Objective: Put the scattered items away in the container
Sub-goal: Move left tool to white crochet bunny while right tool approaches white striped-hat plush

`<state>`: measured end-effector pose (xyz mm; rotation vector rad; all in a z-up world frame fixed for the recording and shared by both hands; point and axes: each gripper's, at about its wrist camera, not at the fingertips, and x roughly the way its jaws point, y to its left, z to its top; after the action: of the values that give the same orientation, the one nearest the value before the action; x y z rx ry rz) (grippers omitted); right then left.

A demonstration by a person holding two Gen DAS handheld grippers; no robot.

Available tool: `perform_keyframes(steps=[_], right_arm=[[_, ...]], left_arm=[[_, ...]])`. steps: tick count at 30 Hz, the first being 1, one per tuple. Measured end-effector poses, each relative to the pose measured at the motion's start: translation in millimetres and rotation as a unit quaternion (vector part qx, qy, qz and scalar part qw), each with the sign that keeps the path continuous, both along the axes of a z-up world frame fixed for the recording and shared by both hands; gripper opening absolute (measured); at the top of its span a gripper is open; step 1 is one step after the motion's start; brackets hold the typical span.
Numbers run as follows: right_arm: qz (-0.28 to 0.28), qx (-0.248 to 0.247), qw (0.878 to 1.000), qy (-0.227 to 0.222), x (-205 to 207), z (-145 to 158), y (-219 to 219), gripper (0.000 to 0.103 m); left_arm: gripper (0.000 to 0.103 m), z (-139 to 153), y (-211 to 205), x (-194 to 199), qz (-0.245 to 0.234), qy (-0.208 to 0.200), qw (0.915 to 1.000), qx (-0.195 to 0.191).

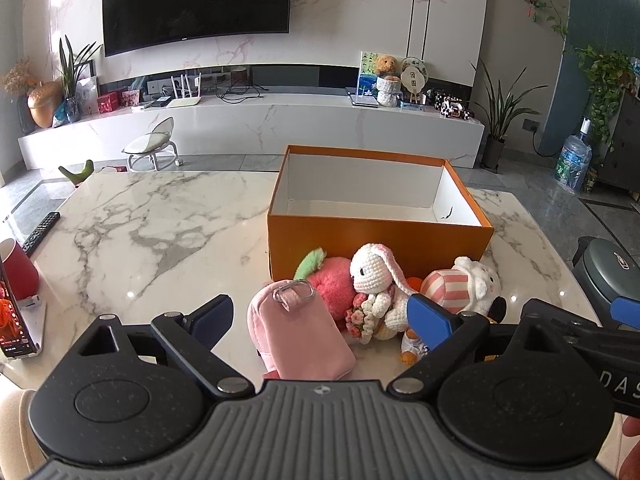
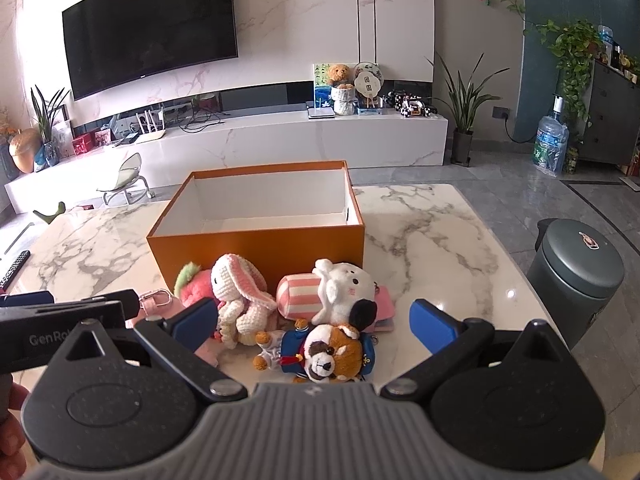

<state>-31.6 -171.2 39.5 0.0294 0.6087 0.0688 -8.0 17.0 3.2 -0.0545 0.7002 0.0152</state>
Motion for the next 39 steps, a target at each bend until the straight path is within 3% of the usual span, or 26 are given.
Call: perform_keyframes(steps=[27, 39], right_arm=[[0.011, -0.002, 1.000, 0.016, 4, -4, 7, 0.103], [0.020, 0.009, 0.999, 0.044, 29, -22, 4, 0.101]], left_arm=[[0.103, -5, 4, 0, 0.008, 0.002, 1.0000, 0.004], [0.103, -26, 4, 24, -0.001, 0.038, 0.9993, 0.000]])
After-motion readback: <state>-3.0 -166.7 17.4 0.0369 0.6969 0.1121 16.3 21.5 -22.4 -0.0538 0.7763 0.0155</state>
